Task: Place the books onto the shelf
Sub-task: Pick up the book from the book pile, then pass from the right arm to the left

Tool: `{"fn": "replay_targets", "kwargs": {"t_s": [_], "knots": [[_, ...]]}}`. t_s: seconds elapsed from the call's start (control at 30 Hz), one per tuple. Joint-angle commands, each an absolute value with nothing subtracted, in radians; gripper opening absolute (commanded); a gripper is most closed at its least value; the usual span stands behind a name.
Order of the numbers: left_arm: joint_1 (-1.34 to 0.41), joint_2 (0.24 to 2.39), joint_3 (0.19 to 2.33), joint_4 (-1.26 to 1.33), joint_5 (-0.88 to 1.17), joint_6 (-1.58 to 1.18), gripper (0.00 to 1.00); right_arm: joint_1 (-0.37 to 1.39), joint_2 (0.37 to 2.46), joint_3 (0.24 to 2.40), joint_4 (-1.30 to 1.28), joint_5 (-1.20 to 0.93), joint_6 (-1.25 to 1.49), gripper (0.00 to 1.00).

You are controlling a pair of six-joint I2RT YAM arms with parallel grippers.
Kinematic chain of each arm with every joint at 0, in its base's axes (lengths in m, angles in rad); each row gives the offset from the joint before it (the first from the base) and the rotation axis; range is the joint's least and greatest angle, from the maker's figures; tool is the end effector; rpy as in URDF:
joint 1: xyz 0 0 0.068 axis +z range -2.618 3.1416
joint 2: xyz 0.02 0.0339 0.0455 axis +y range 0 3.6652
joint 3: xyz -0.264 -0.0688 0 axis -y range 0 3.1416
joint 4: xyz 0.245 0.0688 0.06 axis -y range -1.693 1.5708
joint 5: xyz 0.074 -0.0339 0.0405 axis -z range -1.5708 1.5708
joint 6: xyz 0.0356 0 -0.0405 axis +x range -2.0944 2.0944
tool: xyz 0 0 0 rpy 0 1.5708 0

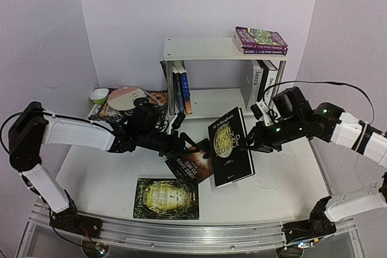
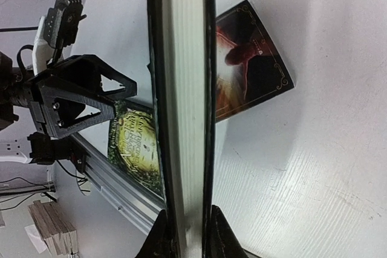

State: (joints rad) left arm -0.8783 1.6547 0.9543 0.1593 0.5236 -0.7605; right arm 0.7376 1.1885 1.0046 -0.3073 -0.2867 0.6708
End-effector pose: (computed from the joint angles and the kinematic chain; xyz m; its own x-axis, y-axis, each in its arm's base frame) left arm 0.2149 -0.2869 0.2105 -0.8863 0.1335 -0.4435 0.4545 0.4349 -0.7774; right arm 0.1921 0.1882 0.3216 -0.7891 0.0885 -0.6078 -0.4329 0.6219 0.6526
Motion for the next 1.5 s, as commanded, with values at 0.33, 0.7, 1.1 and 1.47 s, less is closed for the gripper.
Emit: {"fn": "replay_targets", "kwargs": {"t_s": [0.33,0.7,1.1,1.47], "knots": [[-0.871,1.322,0.986,0.249,0.677,-0.754,0.9,0.74,0.96,1.095,0.007,-0.596,0.659,0.0],[-0.859,1.287,1.001,0.342,0.747,-0.821,0.72,0.739,0.974,1.147,0.237,-0.674,0.795,0.0],[-0.859,1.273,0.979,0.513,0.831,-0.888,0.56,0.74,1.015,1.125,0.334,-0.707,0.824,0.0],[-0.857,1.212,0.928,0.516,0.752,-0.801,0.0,0.74,1.019,1.1,0.164,-0.623,0.699,0.57]]}}
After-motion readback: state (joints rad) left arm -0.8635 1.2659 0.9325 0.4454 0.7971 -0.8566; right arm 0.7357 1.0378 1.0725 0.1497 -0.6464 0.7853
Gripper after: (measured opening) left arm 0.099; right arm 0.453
